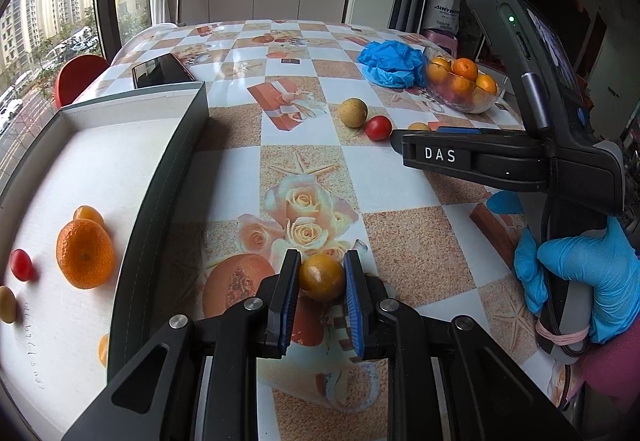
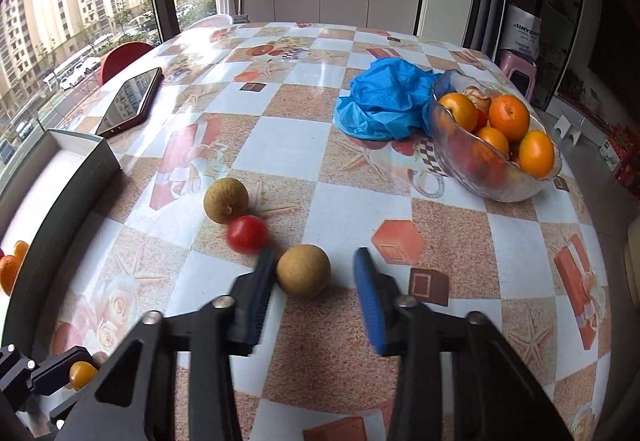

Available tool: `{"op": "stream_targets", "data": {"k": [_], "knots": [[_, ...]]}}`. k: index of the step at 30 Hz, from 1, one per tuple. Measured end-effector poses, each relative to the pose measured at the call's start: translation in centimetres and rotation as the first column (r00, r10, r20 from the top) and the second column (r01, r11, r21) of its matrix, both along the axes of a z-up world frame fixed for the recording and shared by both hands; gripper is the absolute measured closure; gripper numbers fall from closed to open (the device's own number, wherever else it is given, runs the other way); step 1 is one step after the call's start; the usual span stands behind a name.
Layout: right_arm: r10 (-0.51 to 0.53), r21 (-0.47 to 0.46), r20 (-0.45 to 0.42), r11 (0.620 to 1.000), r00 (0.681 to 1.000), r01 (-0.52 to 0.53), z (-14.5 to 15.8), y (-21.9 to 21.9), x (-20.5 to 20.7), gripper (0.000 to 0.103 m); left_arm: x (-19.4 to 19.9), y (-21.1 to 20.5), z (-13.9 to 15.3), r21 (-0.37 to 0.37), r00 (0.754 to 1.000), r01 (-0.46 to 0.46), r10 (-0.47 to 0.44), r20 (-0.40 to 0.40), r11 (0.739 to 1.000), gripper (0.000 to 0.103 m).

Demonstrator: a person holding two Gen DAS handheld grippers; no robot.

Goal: Organize fruits
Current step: 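Grasp a brown round fruit with the right gripper while the left holds the tomato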

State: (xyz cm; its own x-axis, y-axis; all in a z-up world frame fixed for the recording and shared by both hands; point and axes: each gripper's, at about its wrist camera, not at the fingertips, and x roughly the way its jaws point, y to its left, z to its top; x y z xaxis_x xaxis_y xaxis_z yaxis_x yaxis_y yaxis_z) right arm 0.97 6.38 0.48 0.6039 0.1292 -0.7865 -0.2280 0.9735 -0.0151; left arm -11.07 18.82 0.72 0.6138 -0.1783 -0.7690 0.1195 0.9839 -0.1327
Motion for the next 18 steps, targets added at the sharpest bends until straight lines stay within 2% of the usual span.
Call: {"op": "stream_targets", "data": {"k": [3,7,18], "knots": [[-0.009,0.012,-0.006,1.000,1.000,0.009,0.2,-0.1,-0.7,0.075,0.0,0.4,0.0,-0.031,1.000,0.003,-0.003,-0.005,1.000,0.080],[-0.017,0.059,-0.030,0.998,0.999,0.019,0.8,-1.2,-2.9,0.075,-0.3,1.1,0.3,-0.106,1.000,0.010,-0.012,-0.018,0.994,0.080],[-0.052,0.138,-0.090,0.988,0.995,0.064,1.3,-3.7,-8.7,0.075,-3.3,1.6,2.7,-0.096,0.999,0.015,-0.012,0.035,0.995,0.080]]}}
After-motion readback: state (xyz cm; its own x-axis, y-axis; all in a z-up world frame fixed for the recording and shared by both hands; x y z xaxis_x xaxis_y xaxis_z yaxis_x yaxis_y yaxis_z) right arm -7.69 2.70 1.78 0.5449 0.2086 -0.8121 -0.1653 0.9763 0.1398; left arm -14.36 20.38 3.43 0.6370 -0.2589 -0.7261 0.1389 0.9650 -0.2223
